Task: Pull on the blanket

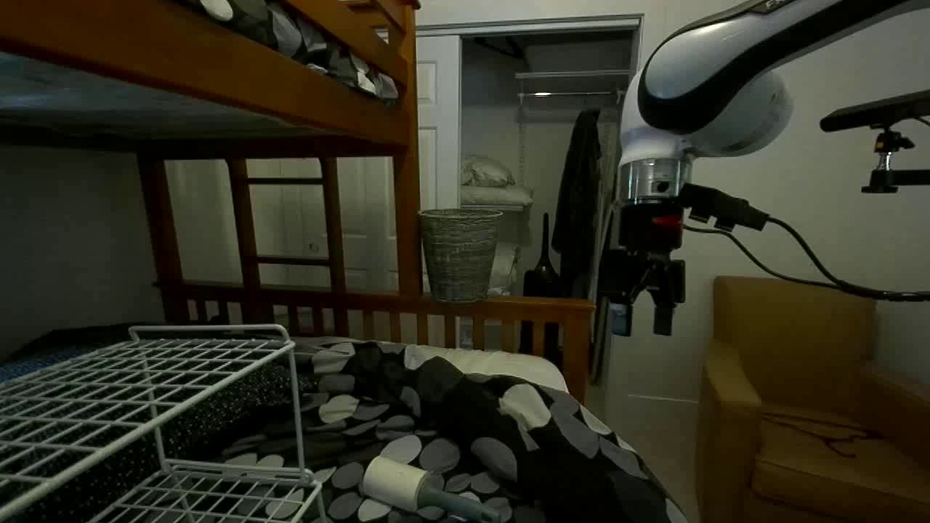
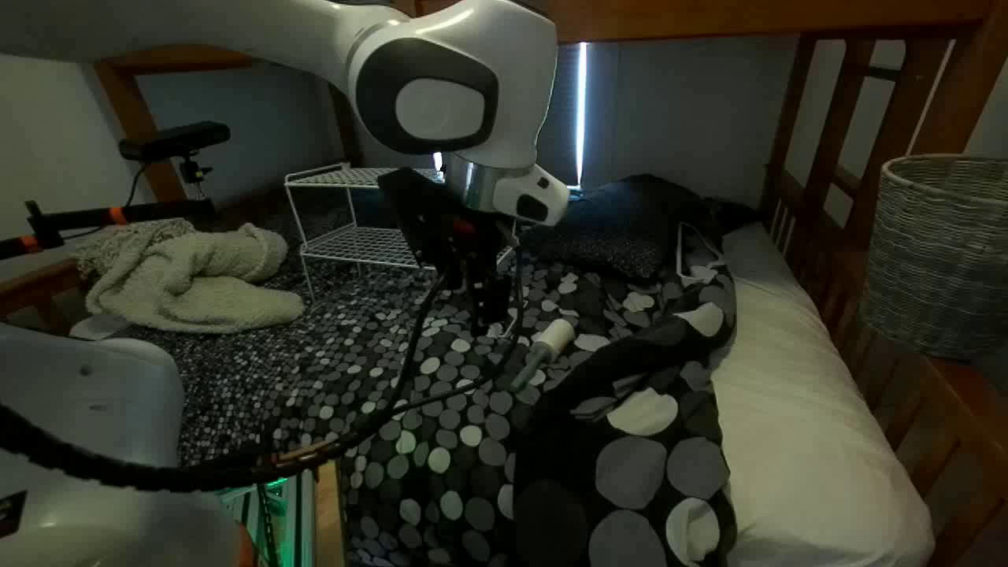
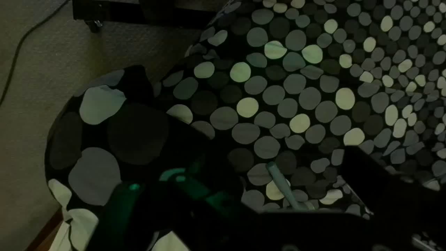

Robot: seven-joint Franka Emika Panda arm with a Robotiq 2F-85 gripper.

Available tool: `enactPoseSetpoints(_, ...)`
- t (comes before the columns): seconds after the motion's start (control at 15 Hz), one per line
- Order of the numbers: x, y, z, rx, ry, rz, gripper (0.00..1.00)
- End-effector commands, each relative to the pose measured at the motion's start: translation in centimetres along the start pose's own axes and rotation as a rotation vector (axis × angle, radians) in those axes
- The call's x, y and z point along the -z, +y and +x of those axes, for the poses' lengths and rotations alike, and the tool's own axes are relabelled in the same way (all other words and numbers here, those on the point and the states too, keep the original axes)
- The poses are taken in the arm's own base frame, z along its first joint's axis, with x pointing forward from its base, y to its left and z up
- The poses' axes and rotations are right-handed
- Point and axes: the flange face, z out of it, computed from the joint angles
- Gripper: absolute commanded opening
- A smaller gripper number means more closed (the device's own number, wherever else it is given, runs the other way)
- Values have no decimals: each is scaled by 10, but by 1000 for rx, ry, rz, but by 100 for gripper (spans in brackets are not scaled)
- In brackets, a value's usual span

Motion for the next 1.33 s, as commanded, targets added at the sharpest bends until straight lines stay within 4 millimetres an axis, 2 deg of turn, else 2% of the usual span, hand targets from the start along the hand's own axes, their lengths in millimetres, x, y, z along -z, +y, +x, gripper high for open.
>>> enactPoseSetpoints(0.0,0,0,0,0,-1,0,100)
enactPoseSetpoints(0.4,0,0,0,0,-1,0,100)
enactPoseSetpoints(0.53,-23,8,10,-45,-61,-67,100)
enactPoseSetpoints(0.67,-43,8,19,-26,-66,-108,100)
enactPoseSetpoints(0.93,-81,-5,40,19,-36,-215,100)
enactPoseSetpoints(1.27,-117,-24,62,26,153,-277,100)
